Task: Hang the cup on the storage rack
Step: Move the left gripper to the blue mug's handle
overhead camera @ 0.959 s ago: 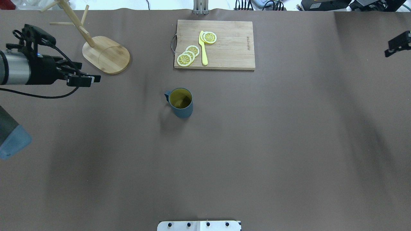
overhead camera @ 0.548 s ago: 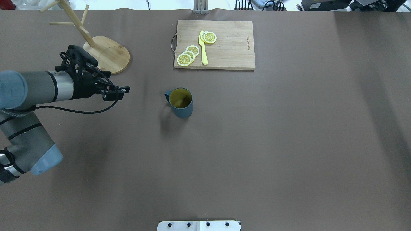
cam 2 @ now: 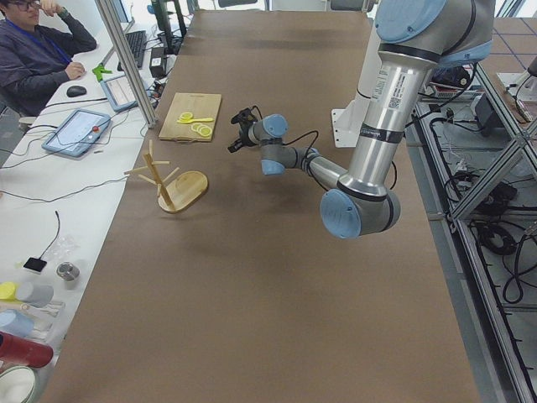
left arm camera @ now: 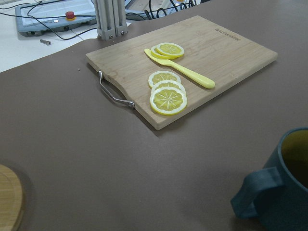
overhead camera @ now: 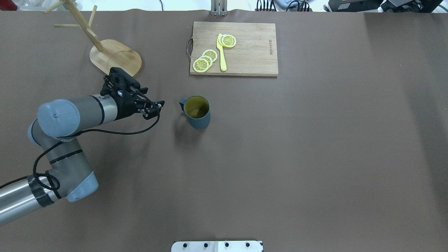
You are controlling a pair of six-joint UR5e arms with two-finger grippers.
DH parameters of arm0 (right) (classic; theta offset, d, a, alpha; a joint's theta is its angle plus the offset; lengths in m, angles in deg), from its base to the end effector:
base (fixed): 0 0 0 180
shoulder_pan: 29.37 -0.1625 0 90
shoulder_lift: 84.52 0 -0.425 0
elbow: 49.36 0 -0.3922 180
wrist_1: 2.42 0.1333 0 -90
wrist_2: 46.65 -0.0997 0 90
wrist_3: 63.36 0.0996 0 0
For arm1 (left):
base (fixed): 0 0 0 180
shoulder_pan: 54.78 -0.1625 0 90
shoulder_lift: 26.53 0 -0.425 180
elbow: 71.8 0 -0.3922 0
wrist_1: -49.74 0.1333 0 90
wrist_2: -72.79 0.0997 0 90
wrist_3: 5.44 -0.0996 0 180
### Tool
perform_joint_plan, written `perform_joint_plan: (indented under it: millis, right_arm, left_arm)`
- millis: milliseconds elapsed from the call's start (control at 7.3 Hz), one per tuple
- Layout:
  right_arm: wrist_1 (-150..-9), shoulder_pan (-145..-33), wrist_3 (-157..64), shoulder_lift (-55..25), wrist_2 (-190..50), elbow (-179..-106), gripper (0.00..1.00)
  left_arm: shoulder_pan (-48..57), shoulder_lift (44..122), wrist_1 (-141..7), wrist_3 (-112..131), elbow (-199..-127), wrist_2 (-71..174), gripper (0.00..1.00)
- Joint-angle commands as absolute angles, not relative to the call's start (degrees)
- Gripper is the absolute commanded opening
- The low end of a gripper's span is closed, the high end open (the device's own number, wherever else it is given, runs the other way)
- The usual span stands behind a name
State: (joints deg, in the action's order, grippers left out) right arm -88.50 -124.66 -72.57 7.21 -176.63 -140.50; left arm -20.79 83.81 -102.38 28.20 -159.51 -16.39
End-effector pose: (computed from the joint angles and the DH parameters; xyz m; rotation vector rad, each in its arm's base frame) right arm 0.1136 -0.4749 0.6617 0.1434 -0.6852 -0.0859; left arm 0.4518 -0.4671 0.3582 1.0059 0.9829 0.3143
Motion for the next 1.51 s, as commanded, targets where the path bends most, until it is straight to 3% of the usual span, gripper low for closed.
perform_joint_plan:
  millis: [0, 274, 1096, 1370]
  right_arm:
    - [-88.38, -124.73, -72.59, 7.85, -176.82, -140.67, 1.00]
    - [-88.29, -124.73, -72.41, 8.03, -176.73, -140.68, 1.00]
    - [-88.29, -124.73, -71.88, 7.94, -176.73, -140.76, 1.00]
    - [-88.29, -124.73, -71.88, 7.94, -176.73, -140.76, 1.00]
  left_arm:
    - [-25.05, 85.88, -102.58, 28.23, -157.06, -9.51, 0.71]
    - [-25.51, 88.34, -102.49, 28.22, -153.55, -9.21, 0.67]
    - [-27.53, 88.43, -104.86, 28.22, -153.18, -9.30, 0.63]
    - [-27.62, 88.52, -104.86, 28.31, -153.18, -9.39, 0.54]
